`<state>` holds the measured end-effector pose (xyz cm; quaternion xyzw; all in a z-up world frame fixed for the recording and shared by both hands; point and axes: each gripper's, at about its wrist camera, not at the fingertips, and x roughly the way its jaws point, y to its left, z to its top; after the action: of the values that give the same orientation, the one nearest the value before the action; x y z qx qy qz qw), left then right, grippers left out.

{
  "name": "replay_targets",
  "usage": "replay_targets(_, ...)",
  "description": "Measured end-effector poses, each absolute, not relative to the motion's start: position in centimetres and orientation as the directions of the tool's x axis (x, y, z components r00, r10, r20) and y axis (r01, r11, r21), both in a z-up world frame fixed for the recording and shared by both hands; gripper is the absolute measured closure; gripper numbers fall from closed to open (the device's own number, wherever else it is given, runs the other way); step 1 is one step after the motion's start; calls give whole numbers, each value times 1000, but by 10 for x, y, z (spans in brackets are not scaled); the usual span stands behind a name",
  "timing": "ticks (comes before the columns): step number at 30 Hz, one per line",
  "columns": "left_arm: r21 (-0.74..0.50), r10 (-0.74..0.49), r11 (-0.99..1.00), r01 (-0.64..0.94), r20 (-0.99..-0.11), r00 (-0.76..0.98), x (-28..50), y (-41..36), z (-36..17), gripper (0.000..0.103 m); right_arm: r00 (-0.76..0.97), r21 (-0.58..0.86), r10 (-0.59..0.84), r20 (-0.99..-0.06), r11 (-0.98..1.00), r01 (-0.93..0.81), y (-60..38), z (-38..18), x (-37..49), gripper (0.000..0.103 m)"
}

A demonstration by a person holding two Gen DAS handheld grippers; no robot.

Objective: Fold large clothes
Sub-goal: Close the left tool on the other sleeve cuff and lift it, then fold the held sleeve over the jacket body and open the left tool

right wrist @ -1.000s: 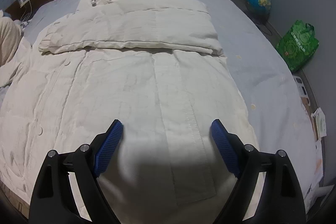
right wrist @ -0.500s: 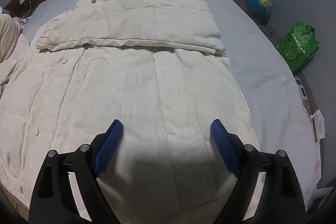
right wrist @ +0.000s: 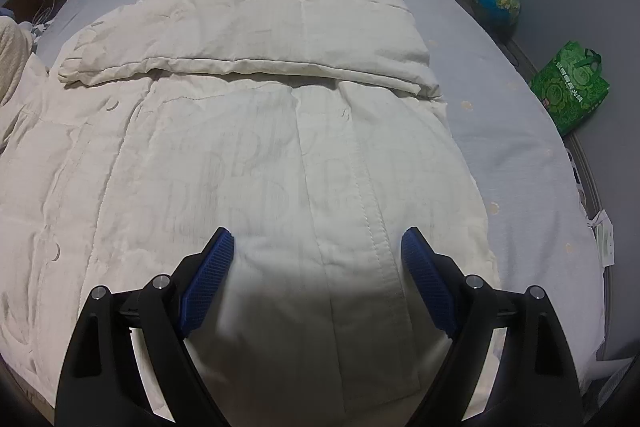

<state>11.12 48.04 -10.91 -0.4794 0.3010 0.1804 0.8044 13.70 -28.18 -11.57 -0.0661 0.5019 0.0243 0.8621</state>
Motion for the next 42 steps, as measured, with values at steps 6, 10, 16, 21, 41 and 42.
replay_targets(6, -714, -23, 434, -550, -619, 785, 95, 491, -106, 91, 493, -78, -15, -870, 991, -107, -284, -115, 138, 20)
replay_targets(10, -708, -1, 467, -530, -600, 800, 90, 484, -83, 96, 497, -67, -6, -868, 992, -104, -286, -114, 137, 20)
replay_targets(16, -707, 12, 532, -466, -543, 839, 99, 459, -33, 97, 510, -31, 21, -860, 995, -92, -292, -110, 136, 20)
replay_targets(21, -694, -23, 616, -374, -490, 871, 113, 417, 13, 97, 519, 8, 47, -853, 997, -78, -298, -106, 134, 20)
replay_targets(41, -582, -247, 810, -69, -446, 860, 167, 211, 70, 98, 550, 136, 133, -825, 990, -36, -320, -95, 130, 20)
replay_targets(42, -579, -263, 814, -54, -450, 853, 172, 201, 68, 98, 550, 141, 136, -824, 989, -34, -321, -95, 130, 20)
